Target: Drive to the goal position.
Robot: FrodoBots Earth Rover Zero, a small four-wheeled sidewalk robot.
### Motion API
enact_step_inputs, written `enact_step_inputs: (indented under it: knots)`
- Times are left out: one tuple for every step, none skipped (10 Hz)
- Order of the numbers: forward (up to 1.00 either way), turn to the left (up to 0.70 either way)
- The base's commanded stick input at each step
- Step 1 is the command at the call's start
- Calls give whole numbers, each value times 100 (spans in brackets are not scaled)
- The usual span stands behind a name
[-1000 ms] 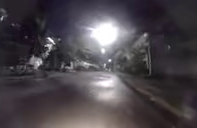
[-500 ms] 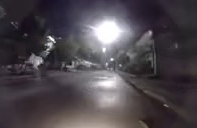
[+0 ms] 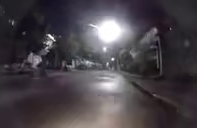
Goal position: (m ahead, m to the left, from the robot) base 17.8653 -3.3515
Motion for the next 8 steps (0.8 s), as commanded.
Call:
enact_step_inputs:
  knots:
    - [0,0]
    - [0,0]
    - [0,0]
    - [0,0]
    - [5,0]
    - [26,0]
    - [47,0]
    - [68,0]
